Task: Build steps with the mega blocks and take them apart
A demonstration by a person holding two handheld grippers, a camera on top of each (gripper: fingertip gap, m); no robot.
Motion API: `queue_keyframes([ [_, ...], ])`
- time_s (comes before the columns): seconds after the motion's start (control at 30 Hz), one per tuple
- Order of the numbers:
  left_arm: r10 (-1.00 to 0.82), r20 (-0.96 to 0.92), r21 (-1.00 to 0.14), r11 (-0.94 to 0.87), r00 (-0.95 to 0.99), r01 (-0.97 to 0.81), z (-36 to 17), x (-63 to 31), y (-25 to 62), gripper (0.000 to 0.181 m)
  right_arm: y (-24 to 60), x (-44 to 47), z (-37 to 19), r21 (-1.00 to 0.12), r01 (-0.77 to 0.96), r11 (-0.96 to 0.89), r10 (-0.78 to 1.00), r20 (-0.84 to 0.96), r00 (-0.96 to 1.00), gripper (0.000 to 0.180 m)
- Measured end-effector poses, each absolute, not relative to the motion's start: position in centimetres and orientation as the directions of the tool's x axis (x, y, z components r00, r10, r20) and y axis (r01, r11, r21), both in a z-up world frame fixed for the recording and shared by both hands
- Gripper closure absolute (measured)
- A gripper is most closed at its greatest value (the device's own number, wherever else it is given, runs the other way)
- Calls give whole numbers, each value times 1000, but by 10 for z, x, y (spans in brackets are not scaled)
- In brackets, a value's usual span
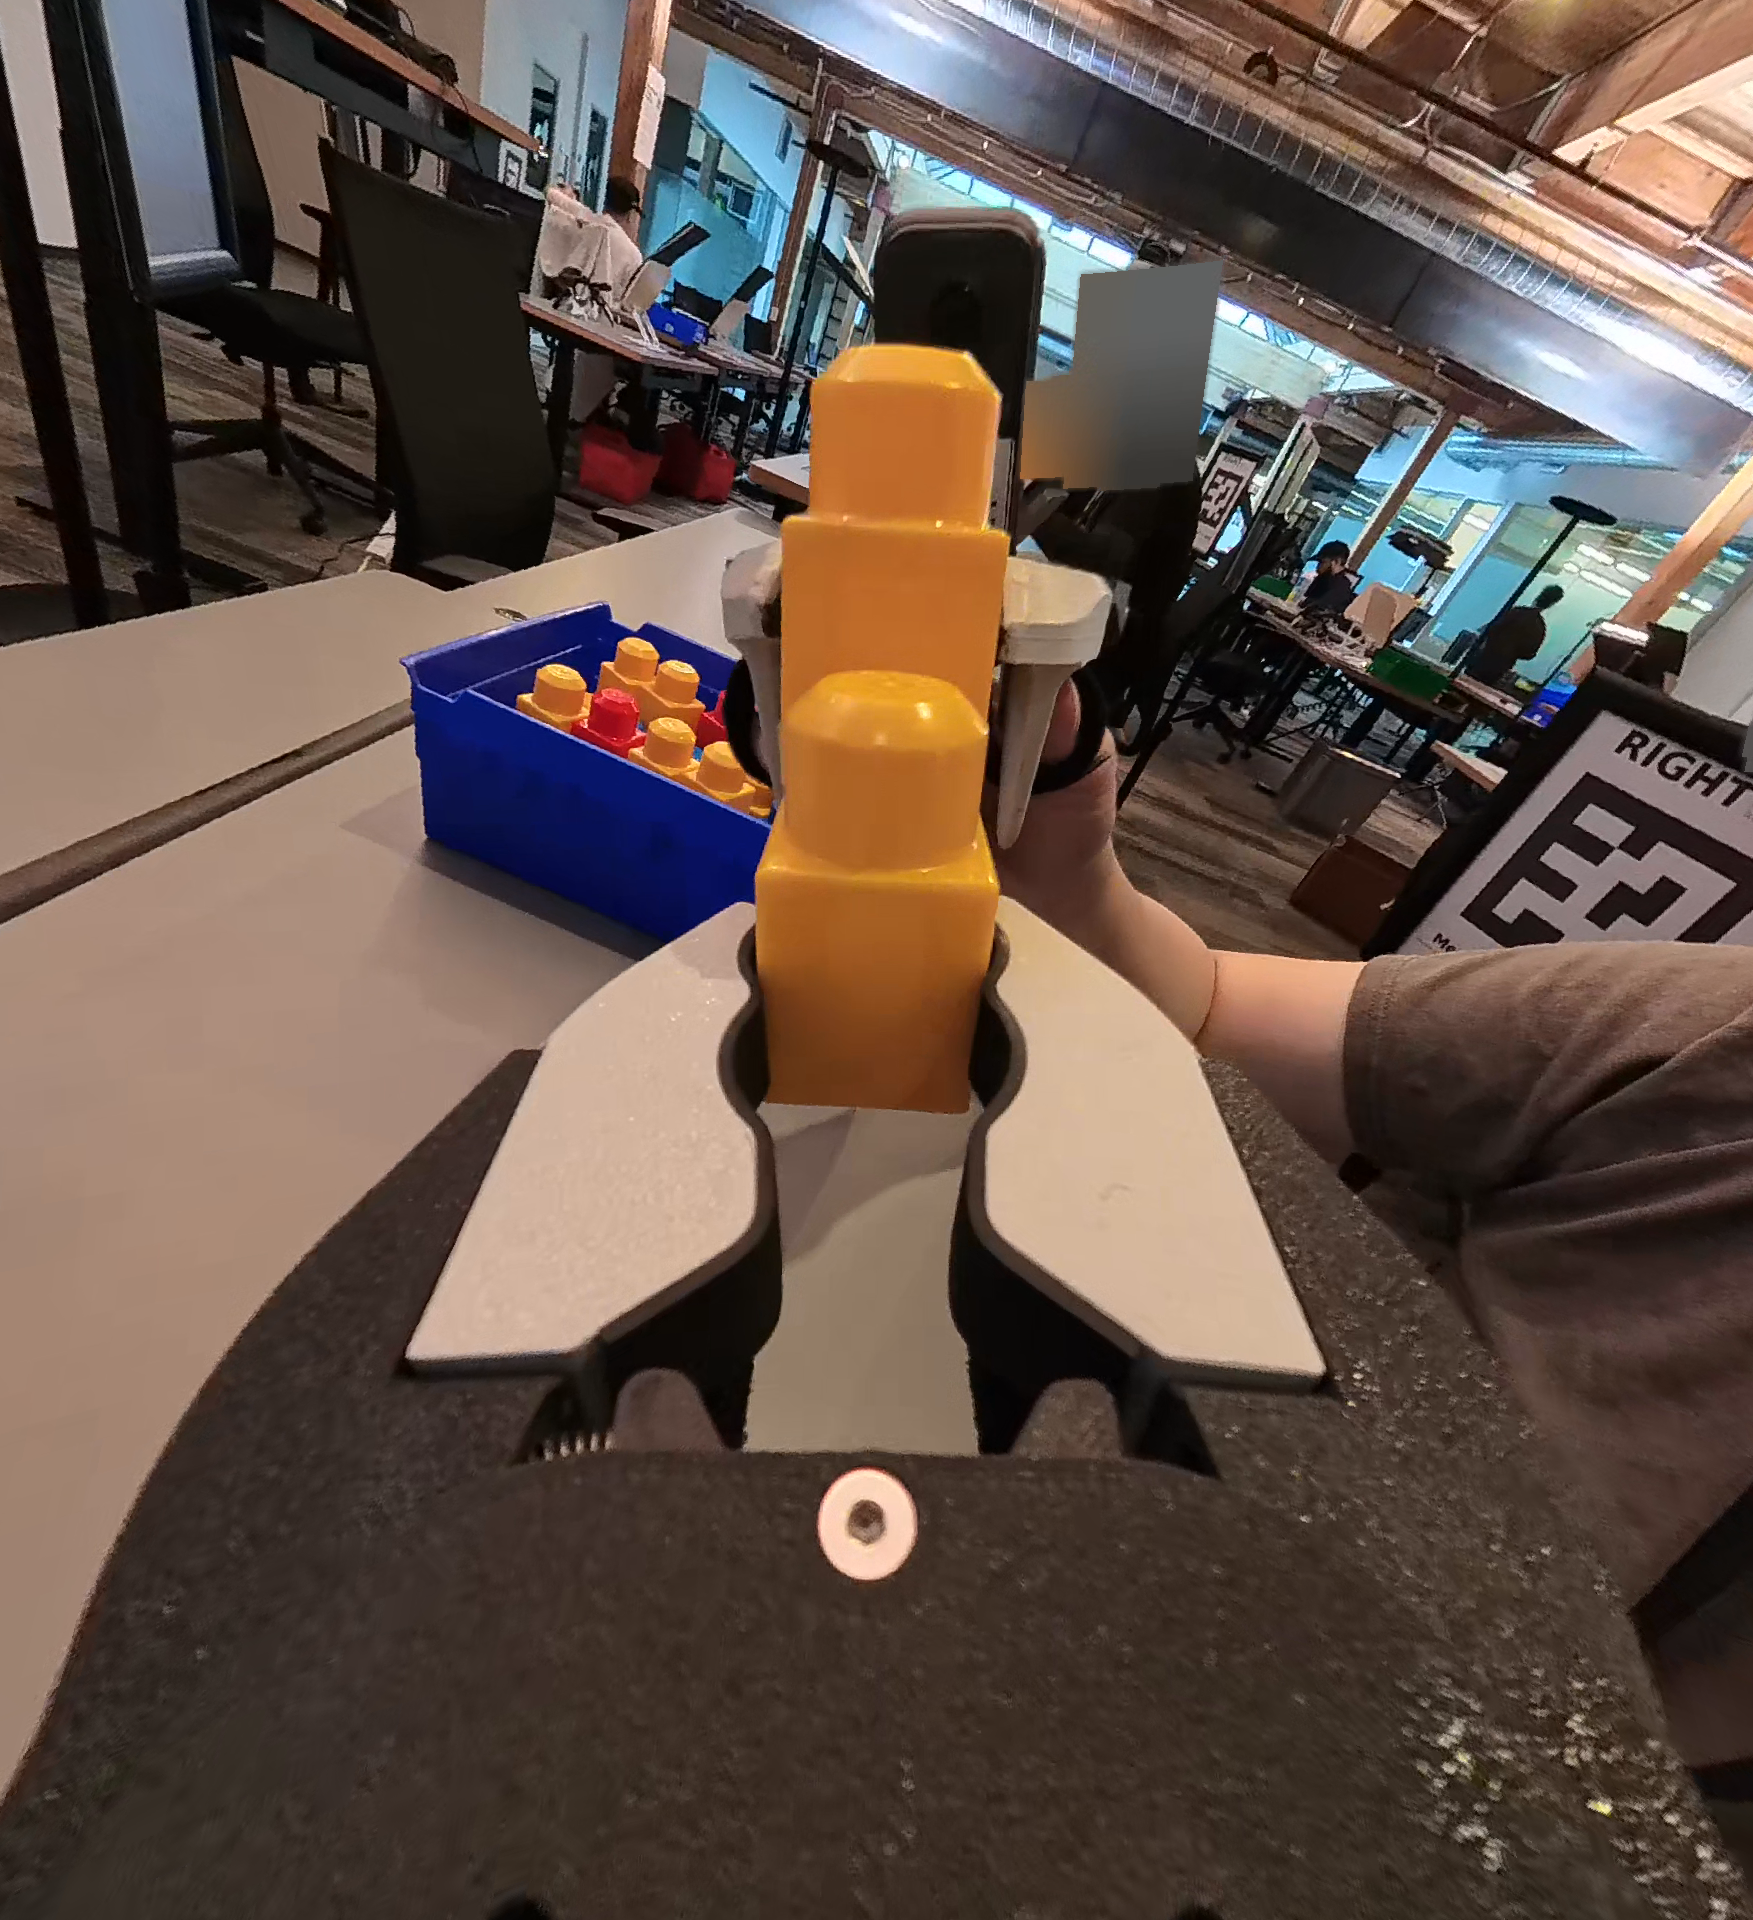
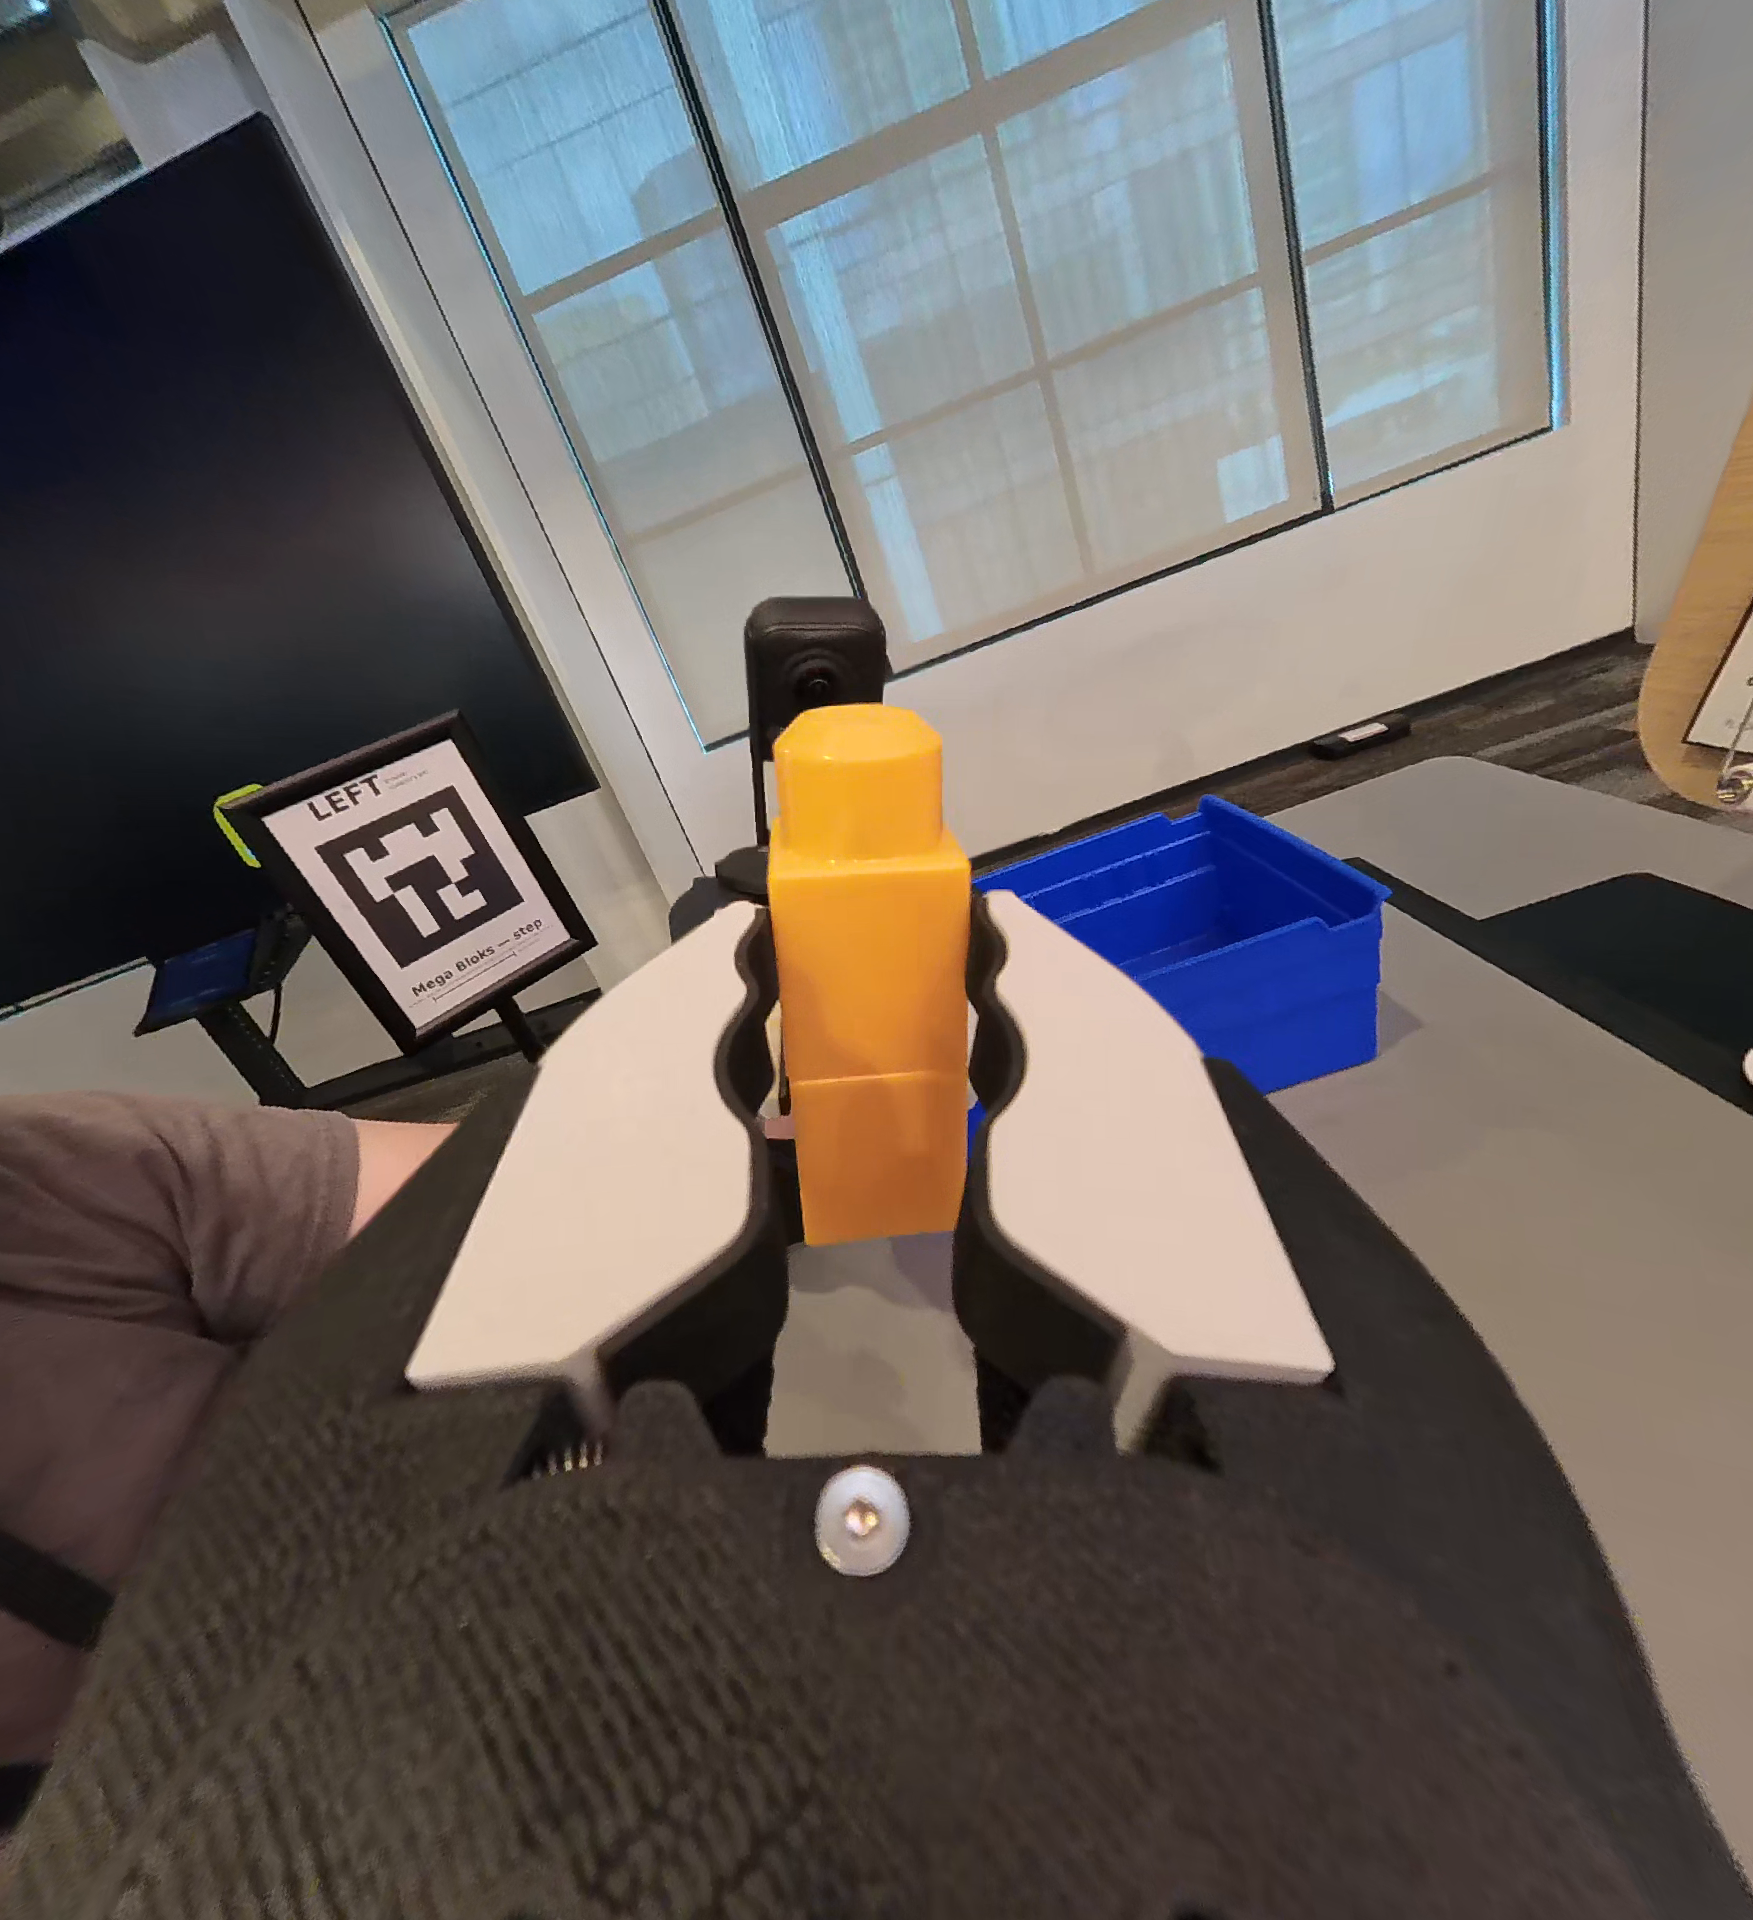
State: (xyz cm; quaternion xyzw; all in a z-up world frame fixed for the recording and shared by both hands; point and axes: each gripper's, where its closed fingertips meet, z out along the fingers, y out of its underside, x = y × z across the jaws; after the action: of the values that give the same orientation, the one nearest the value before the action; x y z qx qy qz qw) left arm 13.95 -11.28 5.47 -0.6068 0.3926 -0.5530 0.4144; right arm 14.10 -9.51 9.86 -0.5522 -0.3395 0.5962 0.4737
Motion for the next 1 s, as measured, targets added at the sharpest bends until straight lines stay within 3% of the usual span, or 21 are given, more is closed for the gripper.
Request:
queue_keyframes([
  [0.63, -955, 288, -957, -290, 75, -10, 62, 142, -117, 144, -102, 143, 106, -943, -210, -257, 962, -270, 35, 143],
  [0.7, -964, 221, -973, -228, 149, -28, 63, 141, -113, 144, -100, 147, 108, -962, -177, -208, 973, -222, 61, 142],
  [0.77, -951, 127, -984, -155, 281, -81, 60, 135, -101, 144, -93, 160, 117, -969, -201, -146, 978, -172, 117, 117],
  [0.87, -857, -43, -979, -66, 514, -192, 54, 115, -74, 144, -83, 183, 128, -966, -235, -109, 973, -153, 176, 116],
  [1.0, -730, -166, -956, -46, 663, -290, 50, 97, -56, 144, -66, 200, 128, -962, -246, -119, 955, -178, 237, 118],
])
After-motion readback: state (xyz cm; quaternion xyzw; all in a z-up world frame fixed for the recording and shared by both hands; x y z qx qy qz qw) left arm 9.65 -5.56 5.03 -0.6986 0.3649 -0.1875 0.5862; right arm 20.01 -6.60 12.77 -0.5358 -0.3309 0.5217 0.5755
